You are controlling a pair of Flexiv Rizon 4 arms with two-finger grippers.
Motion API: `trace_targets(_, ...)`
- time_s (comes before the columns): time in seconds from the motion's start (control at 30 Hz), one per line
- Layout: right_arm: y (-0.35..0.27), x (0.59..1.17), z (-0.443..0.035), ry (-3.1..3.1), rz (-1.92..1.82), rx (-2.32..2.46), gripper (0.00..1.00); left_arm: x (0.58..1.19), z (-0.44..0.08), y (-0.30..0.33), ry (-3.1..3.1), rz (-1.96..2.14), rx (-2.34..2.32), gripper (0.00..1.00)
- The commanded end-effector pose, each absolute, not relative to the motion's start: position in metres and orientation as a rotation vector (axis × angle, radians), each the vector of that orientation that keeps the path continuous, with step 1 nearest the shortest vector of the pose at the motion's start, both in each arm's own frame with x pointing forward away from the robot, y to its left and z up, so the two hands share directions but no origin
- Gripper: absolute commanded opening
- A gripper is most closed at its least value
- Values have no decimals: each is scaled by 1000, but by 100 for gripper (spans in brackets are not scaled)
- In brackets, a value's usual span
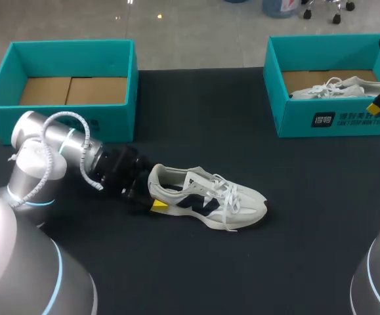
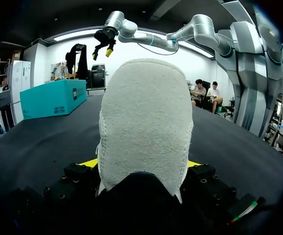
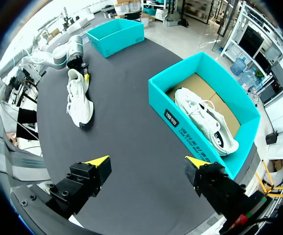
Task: Take the shoe out of the shoebox, open the shoe tongue, remove and reinsert the insole, then place the shoe into the shoebox
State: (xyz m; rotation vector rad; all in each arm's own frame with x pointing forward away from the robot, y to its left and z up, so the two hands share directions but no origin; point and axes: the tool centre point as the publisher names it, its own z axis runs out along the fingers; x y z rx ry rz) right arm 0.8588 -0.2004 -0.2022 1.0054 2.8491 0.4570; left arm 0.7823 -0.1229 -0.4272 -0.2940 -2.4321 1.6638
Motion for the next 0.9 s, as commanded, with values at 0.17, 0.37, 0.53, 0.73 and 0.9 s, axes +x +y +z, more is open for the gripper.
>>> trace_targets(0.17, -201, 860, -202, 2850, 457, 1005, 100, 779, -419, -115, -2476, 1771, -214, 0)
trace_targets(0.37, -201, 860, -202, 2850, 457, 1005, 100, 779, -414, -105, -2508, 1837, -134, 0)
trace_targets(0.53, -201, 860, -202, 2850, 457, 1005, 100, 781, -412, -92, -2534, 1881, -66, 0)
trace_targets(0.73, -201, 860, -202, 2850, 457, 1005, 100, 784, -415, -81, -2551, 1911, 1, 0)
trace_targets(0.9, -201, 860, -202, 2850, 457, 1005, 100, 784, -422, -80, -2548, 1899, 31, 0)
